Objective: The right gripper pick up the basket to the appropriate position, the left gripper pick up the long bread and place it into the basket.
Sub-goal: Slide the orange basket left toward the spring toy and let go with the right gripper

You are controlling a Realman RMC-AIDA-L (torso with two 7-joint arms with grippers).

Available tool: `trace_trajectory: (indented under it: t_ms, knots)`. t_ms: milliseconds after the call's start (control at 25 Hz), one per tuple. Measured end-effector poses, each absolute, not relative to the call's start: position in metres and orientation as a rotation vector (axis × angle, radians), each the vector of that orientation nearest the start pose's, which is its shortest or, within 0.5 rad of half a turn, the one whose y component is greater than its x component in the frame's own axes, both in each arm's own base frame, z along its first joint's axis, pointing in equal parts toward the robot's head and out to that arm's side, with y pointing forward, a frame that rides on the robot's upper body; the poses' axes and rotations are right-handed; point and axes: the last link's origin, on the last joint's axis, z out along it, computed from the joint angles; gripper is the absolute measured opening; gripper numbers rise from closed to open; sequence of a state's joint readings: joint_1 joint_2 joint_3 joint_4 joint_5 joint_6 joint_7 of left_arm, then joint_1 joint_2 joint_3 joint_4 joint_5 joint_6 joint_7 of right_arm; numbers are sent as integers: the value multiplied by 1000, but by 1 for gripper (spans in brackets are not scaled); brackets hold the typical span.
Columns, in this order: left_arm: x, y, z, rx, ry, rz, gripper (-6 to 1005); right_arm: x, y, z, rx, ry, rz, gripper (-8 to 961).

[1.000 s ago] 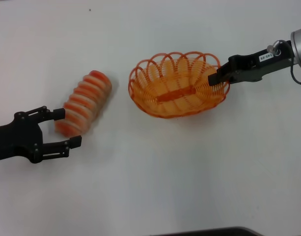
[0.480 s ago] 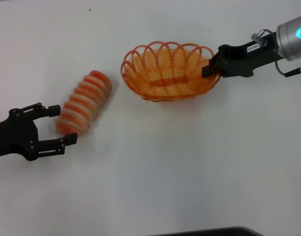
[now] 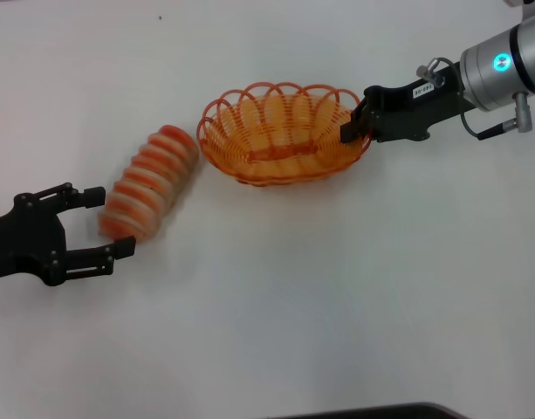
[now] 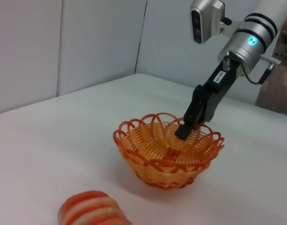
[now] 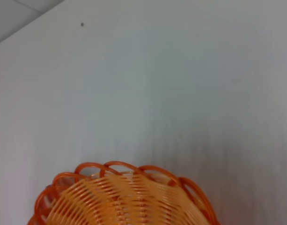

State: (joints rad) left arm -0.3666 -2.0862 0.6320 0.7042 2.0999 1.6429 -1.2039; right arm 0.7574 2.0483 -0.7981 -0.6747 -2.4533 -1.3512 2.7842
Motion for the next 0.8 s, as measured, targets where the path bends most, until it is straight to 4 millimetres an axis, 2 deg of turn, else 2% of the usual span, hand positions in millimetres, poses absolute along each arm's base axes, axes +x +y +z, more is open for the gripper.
trace_trajectory:
  t_ms: [280,800]
  knots:
    - [-312,274,5,-2741,-565,-585,872,262,381,-14,-1996,2087,147,92]
    - [-311,275,5,-2741,-563,-584,873,266,378,-18,-1966,2118,161,91]
